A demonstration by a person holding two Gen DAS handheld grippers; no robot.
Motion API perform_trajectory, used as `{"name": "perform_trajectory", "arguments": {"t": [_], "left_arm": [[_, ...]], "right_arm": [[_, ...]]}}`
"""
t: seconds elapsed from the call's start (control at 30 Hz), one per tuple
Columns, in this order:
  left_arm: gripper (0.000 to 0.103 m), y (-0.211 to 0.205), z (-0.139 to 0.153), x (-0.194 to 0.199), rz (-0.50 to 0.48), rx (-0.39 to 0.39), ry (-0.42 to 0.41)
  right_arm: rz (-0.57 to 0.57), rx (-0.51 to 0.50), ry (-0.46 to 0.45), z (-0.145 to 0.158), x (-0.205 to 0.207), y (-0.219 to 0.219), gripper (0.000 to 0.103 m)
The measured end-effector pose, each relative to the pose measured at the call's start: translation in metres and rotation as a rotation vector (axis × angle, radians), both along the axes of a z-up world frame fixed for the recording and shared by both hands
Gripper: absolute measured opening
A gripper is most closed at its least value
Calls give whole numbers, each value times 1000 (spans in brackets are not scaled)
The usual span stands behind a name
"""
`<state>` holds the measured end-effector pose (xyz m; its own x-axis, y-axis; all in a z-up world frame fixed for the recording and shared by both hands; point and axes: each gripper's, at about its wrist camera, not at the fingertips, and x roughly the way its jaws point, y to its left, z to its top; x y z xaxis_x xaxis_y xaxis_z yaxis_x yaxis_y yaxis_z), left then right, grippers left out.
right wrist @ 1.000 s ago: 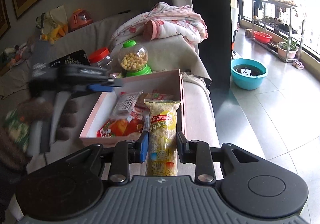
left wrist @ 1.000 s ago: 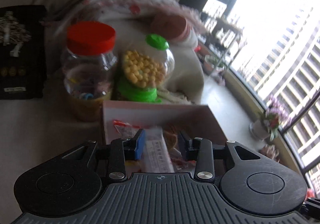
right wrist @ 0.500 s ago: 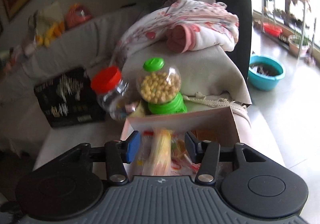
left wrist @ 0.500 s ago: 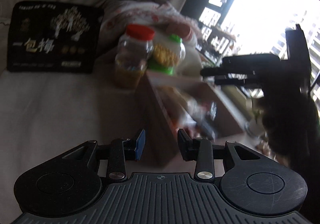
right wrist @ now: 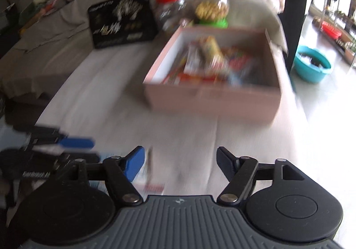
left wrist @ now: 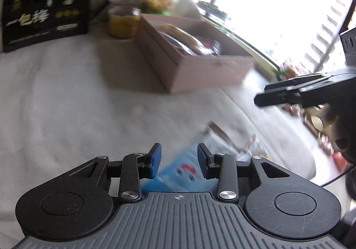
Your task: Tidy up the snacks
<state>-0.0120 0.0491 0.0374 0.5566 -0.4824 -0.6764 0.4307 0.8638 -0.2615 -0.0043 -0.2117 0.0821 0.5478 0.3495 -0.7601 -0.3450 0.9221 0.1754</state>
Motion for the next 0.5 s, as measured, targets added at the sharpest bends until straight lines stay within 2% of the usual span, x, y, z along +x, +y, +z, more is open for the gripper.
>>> {"name": "perform_trajectory", "arguments": {"t": [0.17, 0.3, 0.5], "left_arm": [[40, -17, 3, -22, -66, 90, -43], [40, -28, 4, -30, -58, 178, -73], [40, -30, 3, -33, -31, 218, -65]], "right_arm": [[59, -25, 29, -15, -40, 15, 74], [146, 2, 23, -13, -58, 39, 74], [207, -169, -21, -23, -68, 76, 74]]}}
